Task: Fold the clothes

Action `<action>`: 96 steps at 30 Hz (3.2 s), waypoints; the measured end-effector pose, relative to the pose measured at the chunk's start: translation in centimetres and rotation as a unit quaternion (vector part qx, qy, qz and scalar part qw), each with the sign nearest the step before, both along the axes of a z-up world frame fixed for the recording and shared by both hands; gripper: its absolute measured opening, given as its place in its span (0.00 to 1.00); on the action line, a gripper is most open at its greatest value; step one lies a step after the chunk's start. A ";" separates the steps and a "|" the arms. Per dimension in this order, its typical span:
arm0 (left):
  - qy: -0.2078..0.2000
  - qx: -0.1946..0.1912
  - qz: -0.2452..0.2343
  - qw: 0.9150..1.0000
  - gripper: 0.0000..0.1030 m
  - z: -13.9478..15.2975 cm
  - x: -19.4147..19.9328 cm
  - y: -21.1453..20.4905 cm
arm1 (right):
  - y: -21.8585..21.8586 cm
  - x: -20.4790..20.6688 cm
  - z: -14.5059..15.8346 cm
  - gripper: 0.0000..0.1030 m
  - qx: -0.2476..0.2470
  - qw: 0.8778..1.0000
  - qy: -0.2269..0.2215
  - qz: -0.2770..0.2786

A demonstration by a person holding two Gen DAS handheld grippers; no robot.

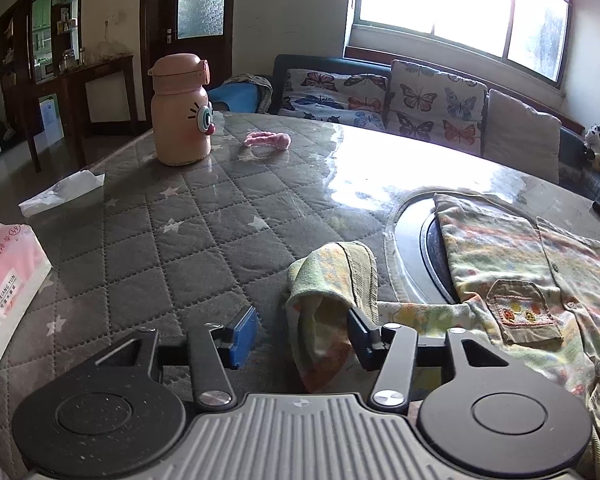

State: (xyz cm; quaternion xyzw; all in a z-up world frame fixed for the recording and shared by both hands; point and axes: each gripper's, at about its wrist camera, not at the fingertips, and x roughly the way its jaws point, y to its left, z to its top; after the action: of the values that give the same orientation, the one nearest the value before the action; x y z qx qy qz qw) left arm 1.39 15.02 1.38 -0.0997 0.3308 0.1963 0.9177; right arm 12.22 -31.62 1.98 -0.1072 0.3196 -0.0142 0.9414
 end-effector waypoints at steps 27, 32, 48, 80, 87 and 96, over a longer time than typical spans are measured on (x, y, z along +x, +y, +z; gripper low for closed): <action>0.011 0.059 0.010 0.998 0.85 -0.2 1.6 0.0 | -4.7 -1.7 0.1 0.79 0.068 0.995 0.003 -0.071; -0.002 0.046 0.066 0.997 0.85 0.3 1.4 2.5 | -4.1 -1.2 -0.7 0.79 0.072 0.995 0.014 -0.065; -0.050 0.087 0.052 0.994 1.00 1.8 -2.1 2.7 | -4.2 -1.3 -1.4 0.91 0.084 0.994 0.014 -0.071; 0.029 0.153 0.074 0.985 1.00 -0.6 0.3 4.2 | -4.5 -1.5 -1.5 0.96 0.097 0.993 0.024 -0.068; 0.000 0.130 -0.033 0.991 1.00 0.5 1.7 -1.1 | -3.5 -2.1 -0.9 0.96 0.089 0.994 0.027 -0.050; 0.011 0.148 -0.127 0.981 1.00 -1.3 2.4 -6.6 | 0.7 -3.7 1.1 0.96 0.099 0.994 0.020 0.045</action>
State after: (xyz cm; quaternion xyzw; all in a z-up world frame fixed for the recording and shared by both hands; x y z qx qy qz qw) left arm 3.76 8.40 0.11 0.0816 0.3180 0.1263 0.9361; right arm 8.49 -30.96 3.07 -0.0277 0.3329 0.0618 0.9405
